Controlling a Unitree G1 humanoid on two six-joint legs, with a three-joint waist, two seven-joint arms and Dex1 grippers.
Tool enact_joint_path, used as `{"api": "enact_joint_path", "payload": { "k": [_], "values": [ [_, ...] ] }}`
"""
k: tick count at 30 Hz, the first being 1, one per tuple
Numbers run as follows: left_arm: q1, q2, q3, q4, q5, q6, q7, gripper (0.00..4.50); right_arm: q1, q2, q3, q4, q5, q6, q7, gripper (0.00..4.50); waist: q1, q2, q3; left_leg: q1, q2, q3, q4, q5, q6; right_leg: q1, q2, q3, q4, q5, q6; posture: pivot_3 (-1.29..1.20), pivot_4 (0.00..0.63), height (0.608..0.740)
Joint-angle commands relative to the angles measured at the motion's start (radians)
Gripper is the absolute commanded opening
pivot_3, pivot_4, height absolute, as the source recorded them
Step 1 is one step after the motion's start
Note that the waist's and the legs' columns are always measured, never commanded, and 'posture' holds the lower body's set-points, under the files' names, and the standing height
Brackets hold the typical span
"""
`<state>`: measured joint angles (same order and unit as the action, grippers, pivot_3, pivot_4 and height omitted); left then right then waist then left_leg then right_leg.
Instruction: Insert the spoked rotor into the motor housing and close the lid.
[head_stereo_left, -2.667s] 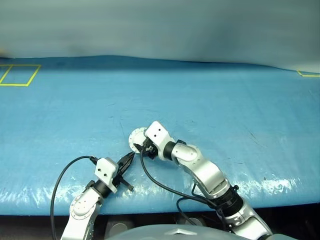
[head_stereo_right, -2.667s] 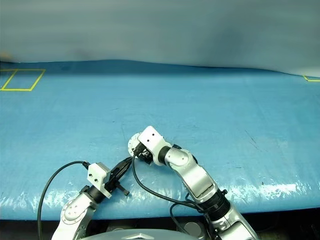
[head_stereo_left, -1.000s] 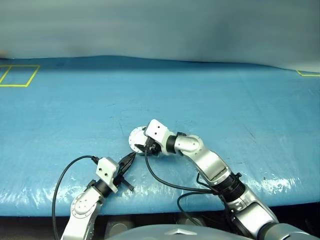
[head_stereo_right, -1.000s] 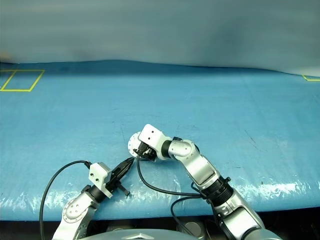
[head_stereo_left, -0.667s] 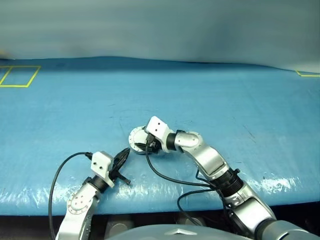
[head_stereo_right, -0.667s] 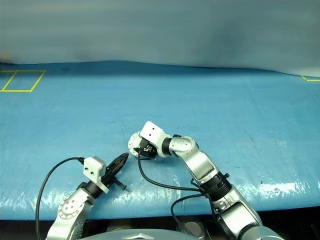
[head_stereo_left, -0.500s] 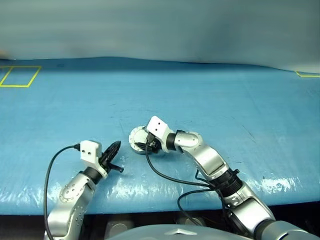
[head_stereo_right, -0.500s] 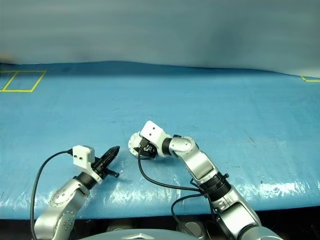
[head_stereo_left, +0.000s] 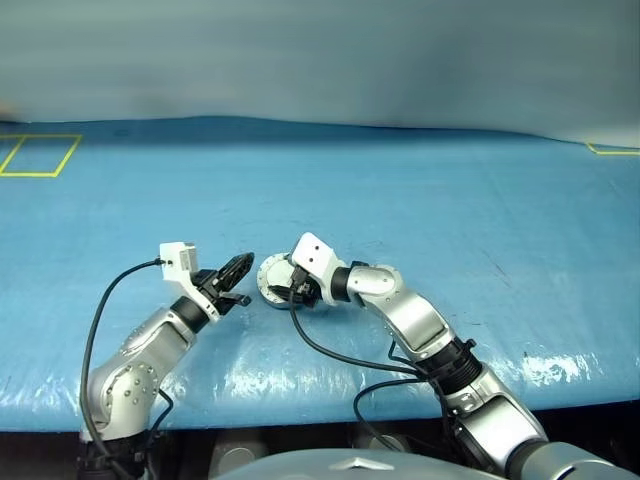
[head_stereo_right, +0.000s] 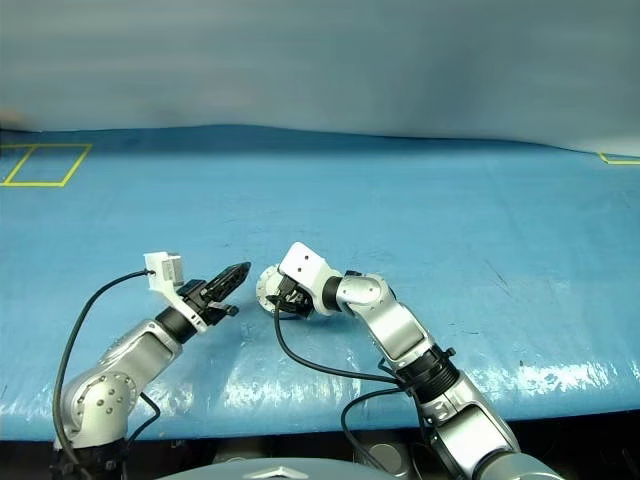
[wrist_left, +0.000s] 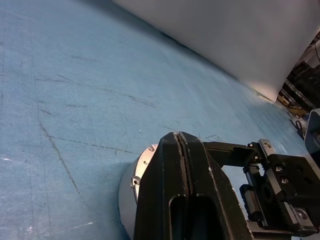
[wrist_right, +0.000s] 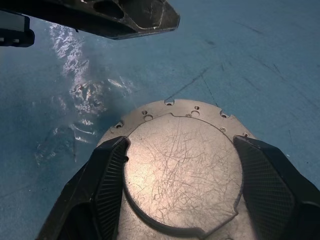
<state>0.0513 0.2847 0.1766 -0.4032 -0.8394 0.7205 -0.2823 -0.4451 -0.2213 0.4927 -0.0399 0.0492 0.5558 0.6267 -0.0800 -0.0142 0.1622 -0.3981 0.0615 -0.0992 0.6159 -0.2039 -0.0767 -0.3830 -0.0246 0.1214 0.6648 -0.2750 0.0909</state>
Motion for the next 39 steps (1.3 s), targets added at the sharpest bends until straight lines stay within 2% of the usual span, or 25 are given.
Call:
{"api": "enact_joint_path", "payload": {
  "k": [1,13,23,34,39],
  "values": [
    [-0.031,0.007,-0.033,0.03,0.039,0.024,0.015,0.0,0.026,-0.01,0.008,0.058,-0.035,0.036,-0.019,3.05,0.0,0.0,0.0,0.0,0.0,0.0,0.0,0.0,0.0,0.0,0.0,0.0,0.0,0.0,0.0,0.0,0.15,0.74],
    [-0.071,0.009,-0.091,0.097,0.128,0.07,0.009,0.0,0.031,-0.009,0.007,0.053,-0.037,0.044,-0.025,3.05,0.001,0.0,0.0,0.0,0.0,0.0,-0.001,0.0,0.0,0.0,0.0,0.0,-0.001,0.0,0.0,0.0,0.15,0.74],
    [-0.035,0.153,-0.246,0.05,0.286,0.014,-0.135,0.0,0.043,-0.001,0.011,0.048,-0.039,0.048,-0.031,3.05,0.001,0.001,-0.005,0.001,0.0,0.0,-0.003,0.0,-0.001,0.0,0.0,0.0,-0.003,0.0,0.0,0.0,0.15,0.74],
    [-0.027,0.13,-0.217,0.063,0.303,0.011,-0.145,0.0,0.065,-0.003,-0.004,0.023,-0.023,0.066,-0.033,3.05,0.004,0.001,-0.008,0.001,0.0,0.0,-0.004,-0.001,-0.002,0.0,-0.001,0.0,-0.004,-0.001,-0.001,0.0,0.15,0.74],
    [-0.021,0.128,-0.208,0.059,0.307,0.005,-0.148,0.0,0.111,-0.046,-0.048,-0.08,0.017,0.086,-0.003,3.05,0.018,0.002,-0.008,0.0,0.0,0.0,-0.004,-0.002,-0.003,-0.001,-0.001,0.0,-0.006,-0.001,-0.001,0.0,0.15,0.74]
  ]
}}
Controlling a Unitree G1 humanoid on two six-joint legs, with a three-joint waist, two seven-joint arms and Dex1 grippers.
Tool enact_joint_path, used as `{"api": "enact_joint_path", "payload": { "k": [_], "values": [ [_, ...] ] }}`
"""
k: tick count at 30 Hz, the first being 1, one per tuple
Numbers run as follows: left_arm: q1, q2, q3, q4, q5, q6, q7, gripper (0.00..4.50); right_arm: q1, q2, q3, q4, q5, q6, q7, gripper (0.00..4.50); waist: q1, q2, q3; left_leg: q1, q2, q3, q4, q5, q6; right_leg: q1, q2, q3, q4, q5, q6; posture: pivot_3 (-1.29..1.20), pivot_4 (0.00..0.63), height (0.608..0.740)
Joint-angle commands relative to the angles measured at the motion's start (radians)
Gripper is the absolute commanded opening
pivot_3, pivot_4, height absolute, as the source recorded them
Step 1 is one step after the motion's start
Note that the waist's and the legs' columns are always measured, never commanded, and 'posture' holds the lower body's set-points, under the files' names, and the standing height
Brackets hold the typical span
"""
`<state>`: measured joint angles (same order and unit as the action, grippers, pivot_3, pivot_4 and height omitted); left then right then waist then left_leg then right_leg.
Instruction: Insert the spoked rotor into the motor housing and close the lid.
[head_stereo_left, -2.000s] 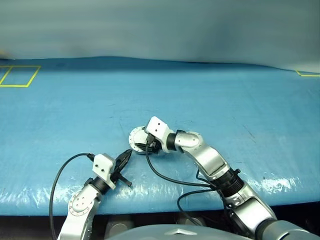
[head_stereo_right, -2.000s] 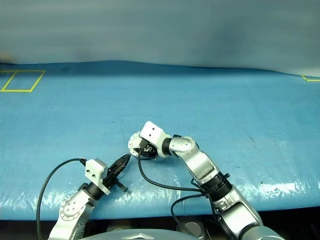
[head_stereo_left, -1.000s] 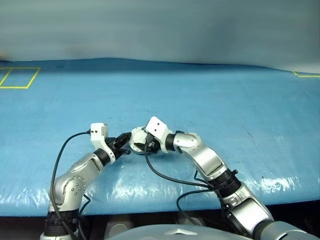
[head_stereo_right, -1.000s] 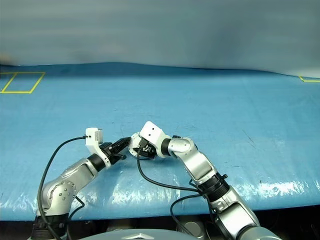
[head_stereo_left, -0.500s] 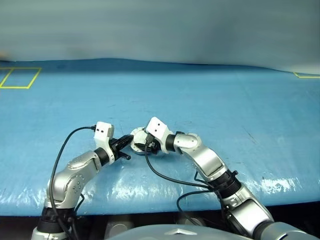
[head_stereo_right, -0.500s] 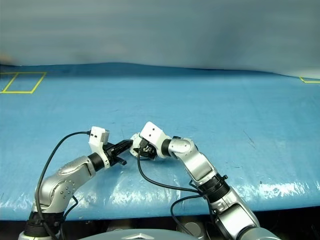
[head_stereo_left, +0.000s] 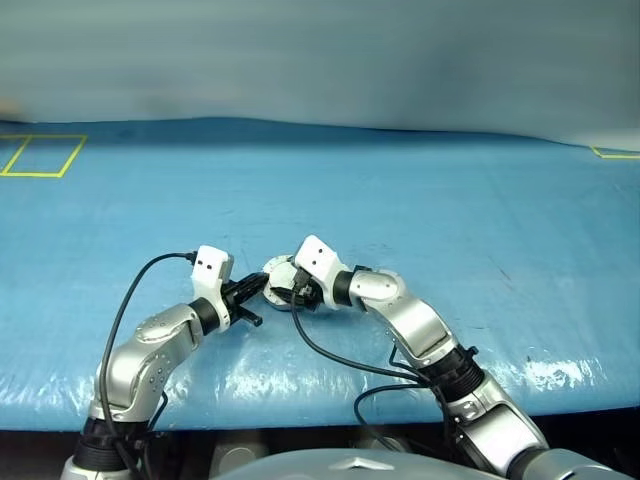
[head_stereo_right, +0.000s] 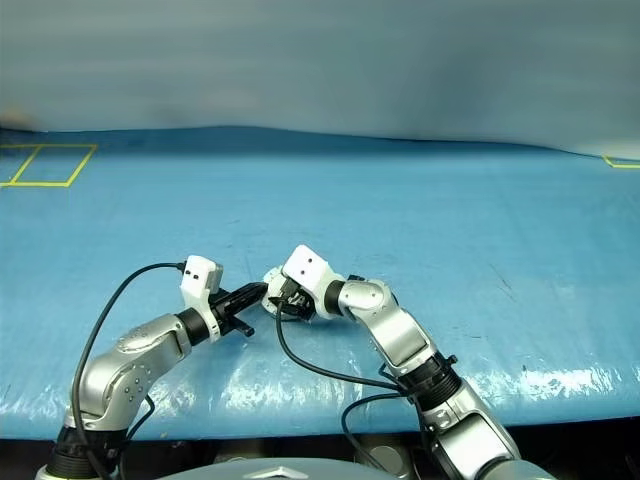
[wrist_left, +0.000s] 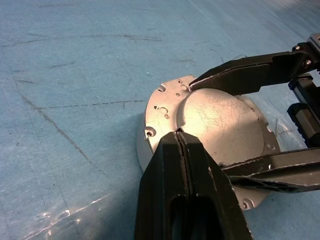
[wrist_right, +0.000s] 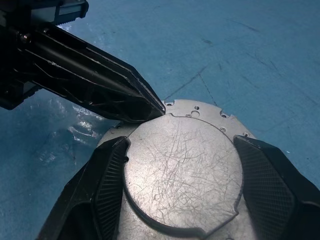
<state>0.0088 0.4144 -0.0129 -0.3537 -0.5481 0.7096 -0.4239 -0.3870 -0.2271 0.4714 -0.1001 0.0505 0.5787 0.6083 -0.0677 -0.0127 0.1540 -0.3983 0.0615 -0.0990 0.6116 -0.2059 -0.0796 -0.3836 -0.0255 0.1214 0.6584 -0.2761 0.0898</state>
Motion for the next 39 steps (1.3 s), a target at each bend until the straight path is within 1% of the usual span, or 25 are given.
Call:
{"api": "enact_joint_path", "payload": {
  "k": [1,5,7,9,10,13,18,23,27,29,32,36,39],
  "values": [
    [0.023,-0.001,-0.017,0.009,0.016,0.014,-0.008,0.0,0.065,-0.053,-0.04,-0.043,0.019,0.067,0.015,3.05,0.009,0.0,0.0,-0.001,0.0,0.0,0.0,-0.001,0.0,0.0,0.0,0.0,-0.001,-0.001,0.0,0.0,0.15,0.74],
    [0.028,-0.006,-0.013,0.011,0.017,0.006,-0.017,0.0,0.096,-0.076,-0.098,-0.084,0.065,0.101,0.02,3.05,0.018,0.0,0.0,-0.003,0.0,0.0,0.0,-0.004,0.0,-0.001,0.0,0.0,-0.002,-0.004,0.002,0.0,0.15,0.74],
    [0.029,-0.011,-0.011,0.013,0.015,0.004,-0.021,0.0,0.092,-0.066,-0.099,-0.063,0.069,0.104,0.013,3.78,0.017,0.0,0.0,-0.003,0.0,0.0,-0.001,-0.005,0.001,-0.001,0.0,0.0,-0.002,-0.004,0.001,0.0,0.15,0.74],
    [0.029,-0.014,-0.012,0.016,0.017,0.002,-0.024,0.0,0.083,-0.048,-0.087,-0.032,0.056,0.093,-0.004,4.41,0.014,0.0,0.001,-0.003,0.0,0.0,-0.001,-0.005,0.001,-0.002,0.0,0.0,-0.002,-0.005,0.001,0.0,0.15,0.74],
    [0.028,-0.015,-0.013,0.019,0.02,0.002,-0.025,0.0,0.078,-0.037,-0.083,-0.02,0.049,0.09,-0.018,4.46,0.011,-0.001,0.002,-0.003,0.0,0.0,-0.001,-0.005,0.001,-0.002,0.0,0.0,-0.002,-0.005,0.001,0.0,0.15,0.74],
    [0.025,-0.018,-0.013,0.026,0.029,-0.002,-0.028,0.0,0.068,-0.003,-0.092,0.002,0.05,0.089,-0.049,4.46,0.004,-0.003,0.003,-0.003,0.0,0.0,-0.001,-0.004,0.001,-0.003,0.0,0.0,0.0,-0.005,0.0,0.0,0.15,0.74],
    [0.028,-0.023,-0.004,0.026,0.036,-0.006,-0.026,0.0,0.063,0.001,-0.086,0.016,0.041,0.08,-0.059,4.46,0.003,-0.003,0.004,-0.003,0.0,0.0,0.0,-0.004,0.001,-0.003,0.0,0.0,0.0,-0.005,0.0,0.0,0.15,0.74],
    [0.025,-0.044,0.062,0.045,0.061,-0.013,0.054,0.0,0.064,-0.003,-0.081,0.012,0.039,0.08,-0.062,4.46,0.001,-0.003,0.004,-0.003,0.0,0.0,0.0,-0.004,0.001,-0.003,0.0,0.0,0.0,-0.005,0.0,0.0,0.15,0.74],
    [-0.009,-0.071,0.128,0.069,0.079,-0.037,0.114,0.0,0.068,-0.005,-0.071,0.009,0.037,0.078,-0.062,4.46,0.002,-0.003,0.004,-0.003,0.0,0.0,0.0,-0.004,0.001,-0.003,0.0,0.0,0.0,-0.005,0.0,0.0,0.15,0.74],
    [-0.029,-0.086,0.153,0.063,0.059,-0.047,0.114,0.0,0.07,-0.006,-0.066,0.008,0.035,0.075,-0.062,4.46,0.002,-0.003,0.004,-0.003,0.0,0.0,0.0,-0.004,0.001,-0.003,0.0,0.0,0.0,-0.005,0.0,0.0,0.15,0.74],
    [-0.057,-0.122,0.183,0.034,-0.013,-0.035,0.087,0.0,0.074,-0.007,-0.059,0.008,0.032,0.071,-0.063,4.46,0.001,-0.003,0.004,-0.003,0.0,0.0,0.0,-0.004,0.001,-0.003,0.0,0.0,0.0,-0.004,0.001,0.0,0.15,0.74],
    [-0.074,-0.139,0.176,0.003,-0.091,-0.002,0.038,0.0,0.078,-0.006,-0.055,0.006,0.028,0.068,-0.064,4.46,0.0,-0.003,0.004,-0.003,0.0,0.0,0.0,-0.004,0.001,-0.002,0.0,0.0,0.0,-0.004,0.001,0.0,0.15,0.74],
    [-0.078,-0.137,0.156,0.009,-0.103,0.019,0.032,0.0,0.079,-0.003,-0.054,0.0,0.027,0.07,-0.066,4.46,-0.001,-0.003,0.004,-0.003,0.0,0.0,0.0,-0.004,0.001,-0.002,0.0,0.0,0.0,-0.004,0.001,0.0,0.15,0.74]
  ]
}}
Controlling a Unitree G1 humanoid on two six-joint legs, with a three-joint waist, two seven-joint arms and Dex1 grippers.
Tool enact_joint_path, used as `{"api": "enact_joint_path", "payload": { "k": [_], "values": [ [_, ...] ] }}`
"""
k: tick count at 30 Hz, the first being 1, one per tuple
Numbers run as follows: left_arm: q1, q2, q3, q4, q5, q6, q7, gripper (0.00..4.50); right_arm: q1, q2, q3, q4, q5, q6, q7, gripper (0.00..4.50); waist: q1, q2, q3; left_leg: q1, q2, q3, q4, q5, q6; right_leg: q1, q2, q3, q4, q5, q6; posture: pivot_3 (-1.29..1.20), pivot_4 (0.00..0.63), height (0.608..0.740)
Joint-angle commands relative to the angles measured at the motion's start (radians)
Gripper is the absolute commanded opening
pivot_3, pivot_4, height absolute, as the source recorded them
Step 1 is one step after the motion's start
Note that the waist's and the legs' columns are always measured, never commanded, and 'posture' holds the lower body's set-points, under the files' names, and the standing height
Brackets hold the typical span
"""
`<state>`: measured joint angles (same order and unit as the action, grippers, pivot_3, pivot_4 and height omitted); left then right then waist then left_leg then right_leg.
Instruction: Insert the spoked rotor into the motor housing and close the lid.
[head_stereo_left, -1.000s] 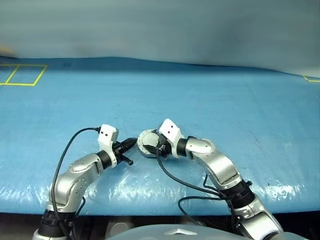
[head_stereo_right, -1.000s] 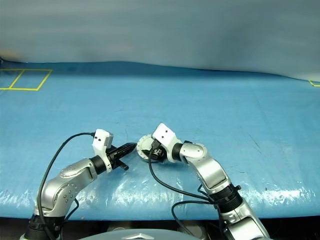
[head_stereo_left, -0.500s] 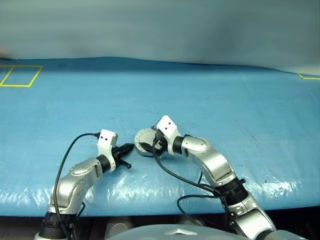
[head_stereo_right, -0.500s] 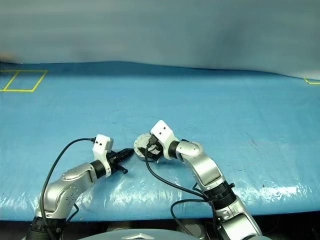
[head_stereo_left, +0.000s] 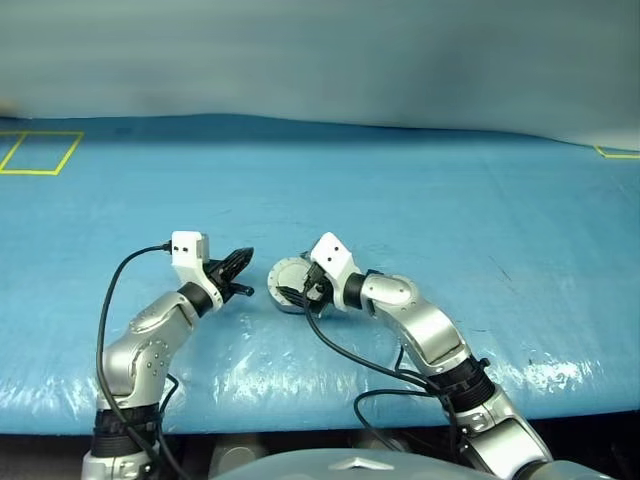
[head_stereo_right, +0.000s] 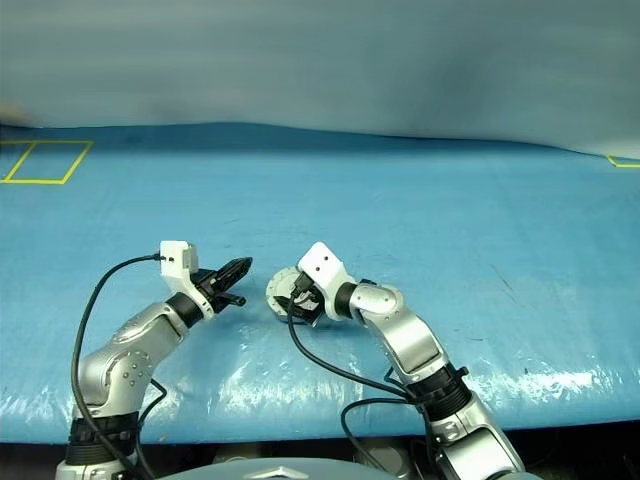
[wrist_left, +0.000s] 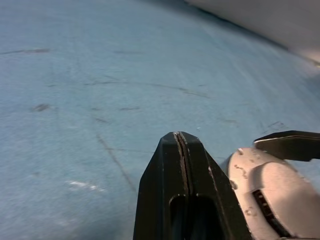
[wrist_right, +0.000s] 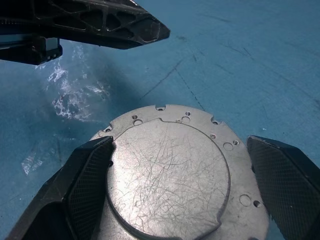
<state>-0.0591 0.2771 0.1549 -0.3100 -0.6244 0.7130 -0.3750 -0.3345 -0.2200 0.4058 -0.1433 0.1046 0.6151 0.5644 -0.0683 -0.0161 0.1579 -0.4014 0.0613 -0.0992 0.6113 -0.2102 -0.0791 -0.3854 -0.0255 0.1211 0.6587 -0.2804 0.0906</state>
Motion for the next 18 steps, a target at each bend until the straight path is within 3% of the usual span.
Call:
{"api": "enact_joint_path", "payload": {
  "k": [1,18],
  "values": [
    [-0.011,0.0,-0.017,-0.032,-0.028,0.02,-0.016,0.0,0.027,-0.009,0.011,0.041,-0.027,0.035,-0.023,4.46,0.0,0.0,0.0,0.0,0.0,0.0,0.0,0.0,0.0,0.0,0.0,0.0,0.0,0.0,0.0,0.0,0.15,0.74],
    [-0.03,0.029,-0.136,0.019,0.024,0.106,-0.019,0.0,0.023,0.003,0.016,0.044,-0.035,0.033,-0.028,4.46,-0.001,0.0,0.0,0.0,0.0,0.0,0.0,0.0,0.0,-0.001,0.0,0.0,0.0,0.0,0.0,0.0,0.15,0.74]
  ]
}}
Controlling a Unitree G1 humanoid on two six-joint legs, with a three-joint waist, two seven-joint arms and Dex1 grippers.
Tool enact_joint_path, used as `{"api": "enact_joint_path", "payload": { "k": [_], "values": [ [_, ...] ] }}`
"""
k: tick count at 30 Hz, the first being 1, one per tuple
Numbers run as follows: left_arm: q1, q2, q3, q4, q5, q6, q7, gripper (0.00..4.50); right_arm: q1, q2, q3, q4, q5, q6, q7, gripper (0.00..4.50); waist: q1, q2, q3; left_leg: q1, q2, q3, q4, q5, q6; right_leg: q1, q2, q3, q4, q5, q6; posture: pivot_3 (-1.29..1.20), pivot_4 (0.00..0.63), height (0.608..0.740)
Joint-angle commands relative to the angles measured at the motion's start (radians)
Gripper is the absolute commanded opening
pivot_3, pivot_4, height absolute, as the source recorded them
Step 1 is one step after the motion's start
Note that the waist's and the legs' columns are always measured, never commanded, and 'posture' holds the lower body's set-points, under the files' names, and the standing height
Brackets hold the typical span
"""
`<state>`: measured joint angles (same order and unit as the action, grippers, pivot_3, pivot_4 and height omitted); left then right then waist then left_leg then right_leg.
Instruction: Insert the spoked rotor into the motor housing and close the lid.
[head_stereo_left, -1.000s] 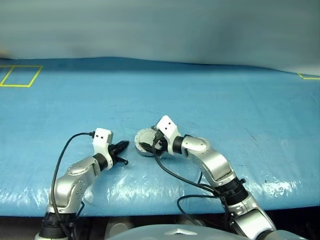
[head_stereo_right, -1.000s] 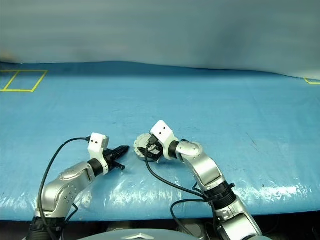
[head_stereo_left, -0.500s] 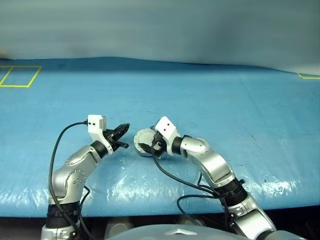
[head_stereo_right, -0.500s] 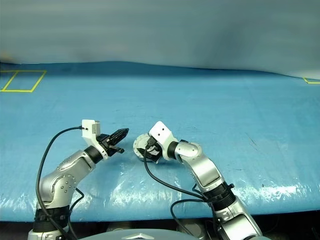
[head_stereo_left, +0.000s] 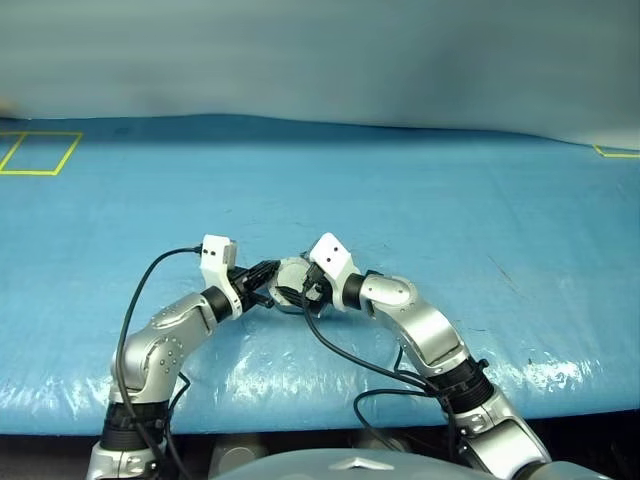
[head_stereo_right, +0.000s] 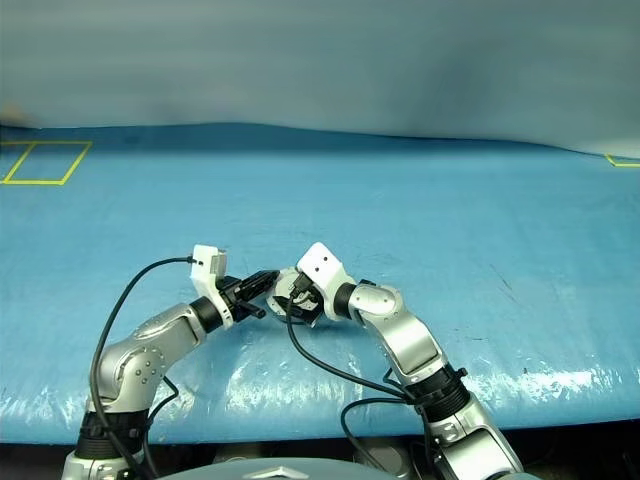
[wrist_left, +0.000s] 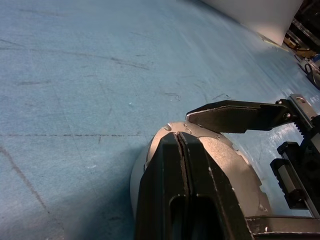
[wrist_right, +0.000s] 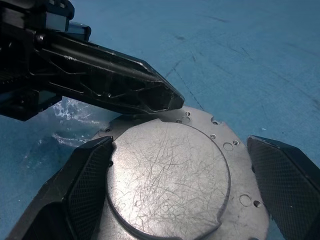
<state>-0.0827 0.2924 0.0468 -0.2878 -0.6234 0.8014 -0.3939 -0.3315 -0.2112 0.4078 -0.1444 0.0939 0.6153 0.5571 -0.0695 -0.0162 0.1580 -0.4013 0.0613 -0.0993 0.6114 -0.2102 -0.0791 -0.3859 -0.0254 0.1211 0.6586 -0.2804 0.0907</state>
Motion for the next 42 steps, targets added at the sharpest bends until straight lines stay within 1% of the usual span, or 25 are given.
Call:
{"api": "enact_joint_path", "payload": {
  "k": [1,8,12,17,19,20,21,22,23,27,32,38,42],
  "values": [
    [-0.005,0.019,-0.034,-0.002,0.028,0.022,-0.001,0.0,0.021,-0.005,0.015,0.043,-0.025,0.033,-0.021,4.46,0.0,0.0,0.0,0.0,0.0,0.0,0.0,0.0,0.0,0.0,0.0,0.0,0.0,0.0,0.0,0.0,0.15,0.74],
    [0.008,0.035,-0.049,-0.006,0.038,0.027,-0.014,0.0,0.04,-0.008,0.016,0.017,-0.021,0.037,-0.024,4.46,0.001,0.0,0.0,0.0,0.0,0.0,0.0,0.0,0.0,0.0,0.0,0.0,0.0,0.0,0.0,0.0,0.15,0.74],
    [0.013,0.04,-0.047,-0.018,0.039,0.024,-0.02,0.0,0.085,-0.026,-0.009,-0.073,0.009,0.05,-0.012,4.46,0.005,0.0,0.0,0.0,0.0,0.0,-0.001,0.0,0.0,0.0,0.0,0.0,-0.001,0.0,0.0,0.0,0.15,0.74],
    [0.02,0.043,-0.035,-0.03,0.039,0.015,-0.024,0.0,0.191,-0.066,-0.117,-0.257,0.102,0.076,0.003,4.46,0.009,0.0,0.0,-0.001,0.0,0.0,-0.001,-0.002,0.0,0.0,0.0,0.0,-0.001,-0.003,0.0,0.0,0.15,0.74],
    [0.02,0.044,-0.03,-0.028,0.04,0.011,-0.027,0.0,0.232,-0.09,-0.157,-0.327,0.141,0.097,0.01,4.46,0.009,0.0,0.0,-0.005,0.0,0.0,-0.001,-0.002,0.0,0.0,0.0,0.0,-0.001,-0.003,0.0,0.0,0.15,0.74],
    [0.019,0.045,-0.029,-0.027,0.04,0.008,-0.029,0.0,0.252,-0.089,-0.187,-0.361,0.179,0.126,0.01,4.46,0.009,0.0,0.0,-0.008,0.0,-0.001,-0.001,-0.002,0.0,-0.002,0.0,0.0,0.0,-0.003,0.0,0.0,0.15,0.74],
    [0.018,0.043,-0.027,-0.027,0.038,0.006,-0.031,0.0,0.267,-0.077,-0.22,-0.385,0.219,0.158,0.0,4.46,0.009,0.001,0.001,-0.011,0.0,-0.001,0.0,-0.002,0.0,-0.005,0.0,0.0,0.0,-0.002,0.001,0.0,0.15,0.74],
    [0.016,0.043,-0.025,-0.027,0.036,0.006,-0.033,0.0,0.276,-0.062,-0.248,-0.401,0.253,0.19,-0.013,4.46,0.009,0.001,0.001,-0.013,0.0,-0.001,0.0,-0.002,0.0,-0.007,0.0,0.0,0.001,0.0,0.005,0.0,0.15,0.74],
    [0.015,0.042,-0.025,-0.027,0.036,0.005,-0.034,0.0,0.281,-0.042,-0.275,-0.408,0.283,0.226,-0.031,4.46,0.008,0.001,0.001,-0.013,0.0,-0.001,0.0,-0.002,0.0,-0.007,0.0,0.0,0.001,0.001,0.005,0.0,0.15,0.74],
    [0.006,0.045,-0.028,-0.018,0.04,0.001,-0.042,0.0,0.287,0.104,-0.398,-0.361,0.361,0.379,-0.178,4.46,0.007,0.001,0.002,-0.013,0.0,-0.001,0.0,-0.002,0.0,-0.007,0.0,0.0,0.001,0.0,0.004,0.0,0.15,0.74],
    [0.002,0.044,-0.034,-0.009,0.048,-0.004,-0.05,0.0,0.286,0.234,-0.494,-0.313,0.466,0.502,-0.256,4.46,0.008,0.002,0.002,-0.014,0.0,-0.001,-0.001,-0.002,0.0,-0.008,0.0,0.0,0.001,0.0,0.004,0.0,0.15,0.74],
    [0.005,0.046,-0.039,-0.011,0.055,-0.01,-0.055,0.0,0.284,0.322,-0.564,-0.255,0.57,0.588,-0.297,4.46,0.006,0.003,0.003,-0.014,0.0,-0.001,-0.001,-0.002,0.0,-0.009,0.0,-0.001,0.001,0.0,0.004,0.0,0.15,0.74],
    [0.009,0.043,-0.035,-0.015,0.058,-0.011,-0.056,0.0,0.277,0.376,-0.615,-0.202,0.674,0.638,-0.33,4.46,0.005,0.003,0.003,-0.014,0.0,-0.001,-0.001,-0.002,0.0,-0.008,0.0,-0.001,0.001,0.0,0.004,0.0,0.15,0.74]
  ]
}}
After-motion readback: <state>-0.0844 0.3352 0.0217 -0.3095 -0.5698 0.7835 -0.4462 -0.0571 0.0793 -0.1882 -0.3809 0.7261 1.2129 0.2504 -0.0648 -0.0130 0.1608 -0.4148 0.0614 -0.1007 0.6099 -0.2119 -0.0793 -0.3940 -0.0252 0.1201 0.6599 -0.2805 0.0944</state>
